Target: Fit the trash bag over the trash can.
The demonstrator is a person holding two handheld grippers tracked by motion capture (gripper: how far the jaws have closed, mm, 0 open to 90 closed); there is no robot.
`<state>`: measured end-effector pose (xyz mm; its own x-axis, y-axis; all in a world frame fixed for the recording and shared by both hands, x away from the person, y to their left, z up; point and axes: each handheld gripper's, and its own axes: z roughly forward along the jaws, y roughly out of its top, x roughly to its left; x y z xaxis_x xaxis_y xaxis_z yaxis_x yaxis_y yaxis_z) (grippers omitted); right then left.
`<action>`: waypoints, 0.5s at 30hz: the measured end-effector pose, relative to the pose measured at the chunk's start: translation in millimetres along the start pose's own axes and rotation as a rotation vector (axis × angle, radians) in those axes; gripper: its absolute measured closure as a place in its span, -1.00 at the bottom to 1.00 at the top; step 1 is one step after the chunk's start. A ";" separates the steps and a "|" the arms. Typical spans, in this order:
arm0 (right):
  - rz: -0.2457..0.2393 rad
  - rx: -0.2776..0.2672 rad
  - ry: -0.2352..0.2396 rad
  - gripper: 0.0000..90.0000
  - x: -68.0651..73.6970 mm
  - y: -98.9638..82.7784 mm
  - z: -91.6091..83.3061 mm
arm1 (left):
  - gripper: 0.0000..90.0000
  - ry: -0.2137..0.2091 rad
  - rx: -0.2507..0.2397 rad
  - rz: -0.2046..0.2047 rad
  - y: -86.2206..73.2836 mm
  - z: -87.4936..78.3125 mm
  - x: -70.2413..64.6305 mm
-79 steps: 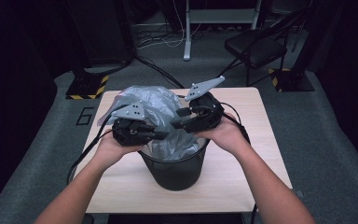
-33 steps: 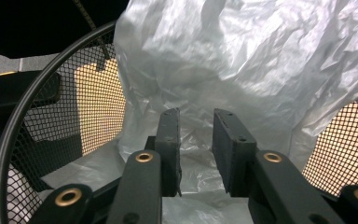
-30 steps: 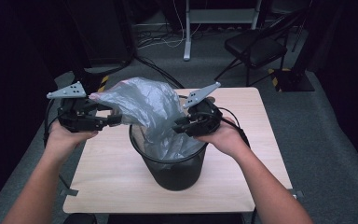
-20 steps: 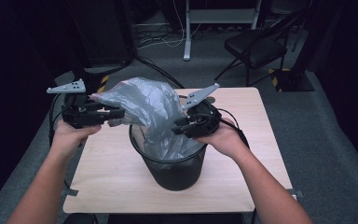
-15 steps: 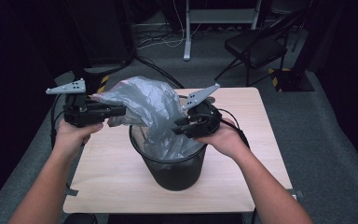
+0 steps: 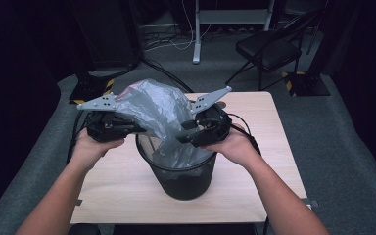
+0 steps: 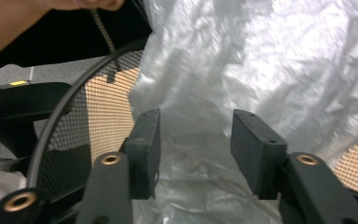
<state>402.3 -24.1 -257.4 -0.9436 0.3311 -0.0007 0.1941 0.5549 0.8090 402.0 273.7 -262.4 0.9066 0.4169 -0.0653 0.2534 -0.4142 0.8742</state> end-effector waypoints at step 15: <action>-0.035 0.007 0.049 -0.03 6.9 16.3 24.0 | 0.99 -0.050 0.006 0.012 2.4 11.5 -7.6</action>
<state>405.5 5.5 -258.3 -0.9618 0.2738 0.0000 0.1624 0.5706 0.8050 399.6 260.3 -265.3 0.9253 0.3710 -0.0789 0.2442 -0.4235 0.8724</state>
